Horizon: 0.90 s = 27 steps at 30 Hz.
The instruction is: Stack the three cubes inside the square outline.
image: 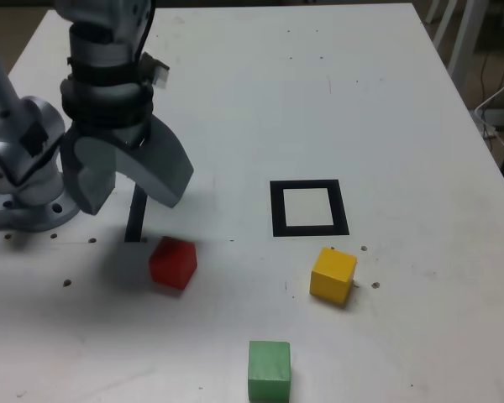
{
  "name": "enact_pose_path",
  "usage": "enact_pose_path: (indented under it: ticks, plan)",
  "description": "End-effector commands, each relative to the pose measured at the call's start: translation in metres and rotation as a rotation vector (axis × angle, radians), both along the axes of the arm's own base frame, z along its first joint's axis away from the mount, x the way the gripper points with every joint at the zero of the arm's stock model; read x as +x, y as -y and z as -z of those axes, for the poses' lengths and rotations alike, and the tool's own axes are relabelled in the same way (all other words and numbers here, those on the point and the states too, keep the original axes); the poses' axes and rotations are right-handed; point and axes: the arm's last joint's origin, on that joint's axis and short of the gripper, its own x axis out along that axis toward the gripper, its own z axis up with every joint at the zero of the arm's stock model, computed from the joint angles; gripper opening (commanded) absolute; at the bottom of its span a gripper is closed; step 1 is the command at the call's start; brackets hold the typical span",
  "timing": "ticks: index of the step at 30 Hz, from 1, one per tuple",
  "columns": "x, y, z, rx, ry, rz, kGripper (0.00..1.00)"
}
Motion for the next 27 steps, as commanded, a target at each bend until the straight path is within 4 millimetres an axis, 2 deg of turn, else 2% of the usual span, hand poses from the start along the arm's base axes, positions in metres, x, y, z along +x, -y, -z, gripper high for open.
enact_pose_path:
  ticks: [1, 13, 27]
  plan:
    - [0.005, 0.008, -0.001, -0.003, -0.003, 0.012, 0.99]
    - [0.022, 0.031, 0.004, -0.013, -0.021, 0.050, 0.99]
    - [0.040, 0.045, 0.030, -0.029, -0.054, 0.061, 0.97]
